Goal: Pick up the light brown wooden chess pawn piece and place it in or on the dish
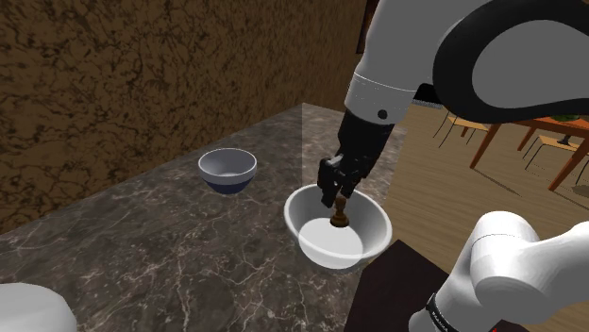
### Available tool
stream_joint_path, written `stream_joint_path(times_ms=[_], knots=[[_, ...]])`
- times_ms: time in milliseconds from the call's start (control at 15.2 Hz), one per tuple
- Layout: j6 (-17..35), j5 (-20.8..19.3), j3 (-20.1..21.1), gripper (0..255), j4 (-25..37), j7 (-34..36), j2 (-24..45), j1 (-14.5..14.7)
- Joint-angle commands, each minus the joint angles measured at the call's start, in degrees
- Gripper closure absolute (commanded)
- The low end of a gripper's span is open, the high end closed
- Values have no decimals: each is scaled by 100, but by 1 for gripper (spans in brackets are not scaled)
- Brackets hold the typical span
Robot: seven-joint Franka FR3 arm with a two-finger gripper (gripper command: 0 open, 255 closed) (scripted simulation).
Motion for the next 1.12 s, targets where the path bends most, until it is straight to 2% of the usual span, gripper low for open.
stream_joint_path(times_ms=[0,264,528,1056], knots=[[0,0,0,0,0,0,0,0],[0,0,0,0,0,0,0,0],[-686,-123,-140,0,780,41,98,-50],[-686,-123,-141,0,780,41,98,-49]])
